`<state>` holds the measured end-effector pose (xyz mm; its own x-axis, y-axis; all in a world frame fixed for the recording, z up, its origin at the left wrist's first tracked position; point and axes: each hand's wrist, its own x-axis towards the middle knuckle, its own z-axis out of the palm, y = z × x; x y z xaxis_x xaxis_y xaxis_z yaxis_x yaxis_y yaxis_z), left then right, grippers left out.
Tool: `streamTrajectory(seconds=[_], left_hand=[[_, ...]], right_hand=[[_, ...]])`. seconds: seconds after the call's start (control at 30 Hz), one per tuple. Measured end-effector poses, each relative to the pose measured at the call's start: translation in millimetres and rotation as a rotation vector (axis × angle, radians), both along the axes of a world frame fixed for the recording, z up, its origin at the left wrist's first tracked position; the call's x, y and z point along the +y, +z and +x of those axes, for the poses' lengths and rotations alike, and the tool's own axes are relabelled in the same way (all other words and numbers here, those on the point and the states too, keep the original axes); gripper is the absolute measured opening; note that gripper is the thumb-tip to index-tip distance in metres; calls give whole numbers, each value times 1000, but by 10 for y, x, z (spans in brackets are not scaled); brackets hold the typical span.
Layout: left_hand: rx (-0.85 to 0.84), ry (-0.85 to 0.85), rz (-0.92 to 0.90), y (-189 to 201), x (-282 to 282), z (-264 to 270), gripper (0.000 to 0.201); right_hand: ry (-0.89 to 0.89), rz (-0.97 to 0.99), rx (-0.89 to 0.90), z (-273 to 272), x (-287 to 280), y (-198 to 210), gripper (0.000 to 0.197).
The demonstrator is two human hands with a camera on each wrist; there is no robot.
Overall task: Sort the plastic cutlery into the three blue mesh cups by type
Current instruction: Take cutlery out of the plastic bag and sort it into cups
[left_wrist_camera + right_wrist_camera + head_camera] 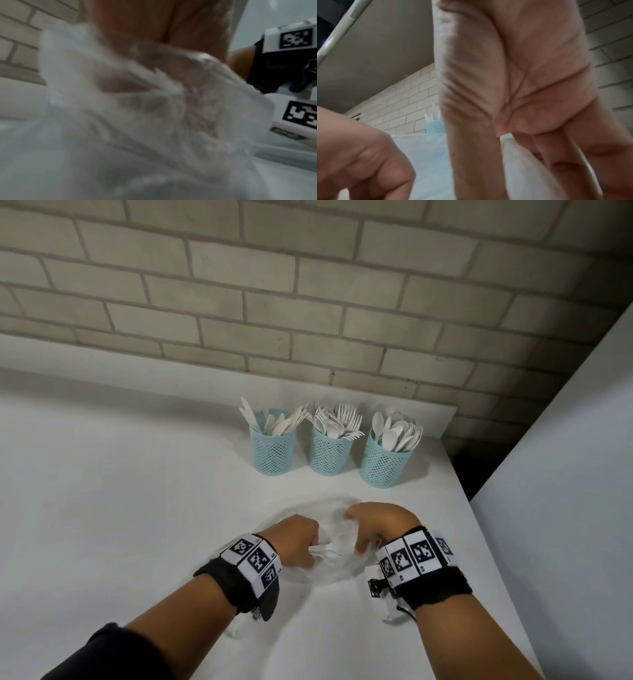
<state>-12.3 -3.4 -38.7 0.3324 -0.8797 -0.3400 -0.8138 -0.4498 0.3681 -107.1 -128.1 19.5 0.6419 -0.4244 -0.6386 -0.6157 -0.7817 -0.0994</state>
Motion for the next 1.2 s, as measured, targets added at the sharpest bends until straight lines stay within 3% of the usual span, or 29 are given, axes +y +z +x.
streamTrajectory(seconds=[0.23,0.5,0.73,0.87,1.07,1.2], left_hand=[[-75,-29,64,-42,-7,-23,42],[-21,-72,-16,-23,12,148,28],[19,-90,-55,-35,73,186,36],[31,-34,-104,-40,79,189,21],[212,41,-274,49,57,200,36],[429,43,-251,148,101,197,29]], right_hand=[[8,-13,-21,-98,-12,-28,75],[15,-11,-46,-110,-53,-60,72],[58,-6,-2,-126,-112,-80,73],[56,-3,7,-177,-147,-114,78],[-23,31,-6,-219,-198,-154,84],[-36,46,-9,-187,-258,-130,73]])
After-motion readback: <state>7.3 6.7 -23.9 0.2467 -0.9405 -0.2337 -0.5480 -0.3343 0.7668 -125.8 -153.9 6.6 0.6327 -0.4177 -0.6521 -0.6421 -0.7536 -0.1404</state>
